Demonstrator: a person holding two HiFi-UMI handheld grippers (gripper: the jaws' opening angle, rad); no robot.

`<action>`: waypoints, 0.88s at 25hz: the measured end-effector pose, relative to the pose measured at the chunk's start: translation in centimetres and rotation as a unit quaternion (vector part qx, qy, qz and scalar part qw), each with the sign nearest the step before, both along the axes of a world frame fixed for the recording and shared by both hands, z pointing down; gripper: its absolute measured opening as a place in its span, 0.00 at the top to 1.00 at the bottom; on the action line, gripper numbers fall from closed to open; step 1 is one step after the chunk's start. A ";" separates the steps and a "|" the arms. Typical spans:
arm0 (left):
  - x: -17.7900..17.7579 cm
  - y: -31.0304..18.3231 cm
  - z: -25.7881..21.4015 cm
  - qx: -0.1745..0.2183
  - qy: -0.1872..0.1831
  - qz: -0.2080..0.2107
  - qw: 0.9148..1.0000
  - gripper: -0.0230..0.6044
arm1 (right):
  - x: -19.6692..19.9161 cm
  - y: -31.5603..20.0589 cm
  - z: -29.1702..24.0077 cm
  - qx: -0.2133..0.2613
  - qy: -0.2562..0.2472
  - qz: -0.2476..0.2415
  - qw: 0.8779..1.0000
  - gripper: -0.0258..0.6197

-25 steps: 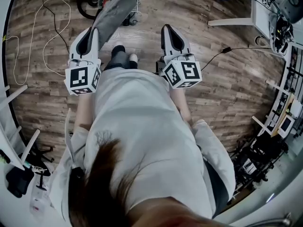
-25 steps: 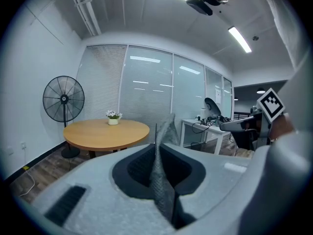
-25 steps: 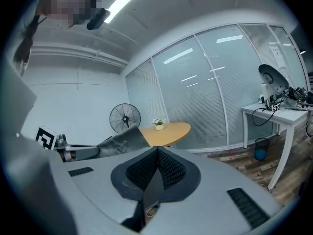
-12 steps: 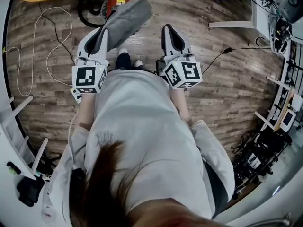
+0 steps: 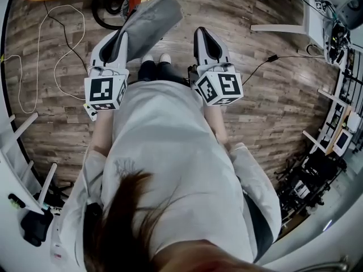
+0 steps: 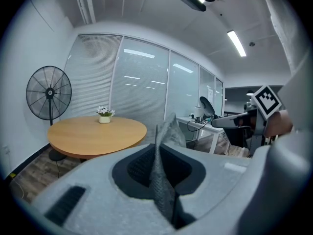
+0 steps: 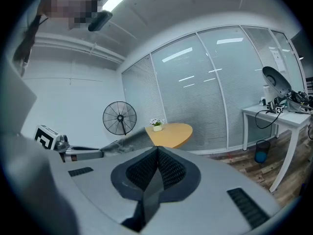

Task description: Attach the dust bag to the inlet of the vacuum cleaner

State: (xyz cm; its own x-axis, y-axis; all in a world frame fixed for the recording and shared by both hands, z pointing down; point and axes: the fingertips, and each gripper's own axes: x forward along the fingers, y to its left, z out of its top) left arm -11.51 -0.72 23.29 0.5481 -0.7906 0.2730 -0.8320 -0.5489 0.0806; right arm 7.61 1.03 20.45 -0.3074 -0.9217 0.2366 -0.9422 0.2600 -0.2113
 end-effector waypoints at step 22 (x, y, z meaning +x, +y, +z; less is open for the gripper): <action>5.9 0.5 1.3 -0.005 -0.092 0.121 0.988 0.90 | -1.1 -2.0 -1.8 0.051 0.056 -0.182 0.980 0.89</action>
State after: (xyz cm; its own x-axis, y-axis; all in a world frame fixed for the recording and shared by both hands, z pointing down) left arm -5.63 -0.26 24.58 0.6613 -0.6384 0.3939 -0.6769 -0.7341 -0.0533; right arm 6.52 -1.01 18.69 -0.5969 -0.7769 0.2003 -0.7995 0.5969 -0.0676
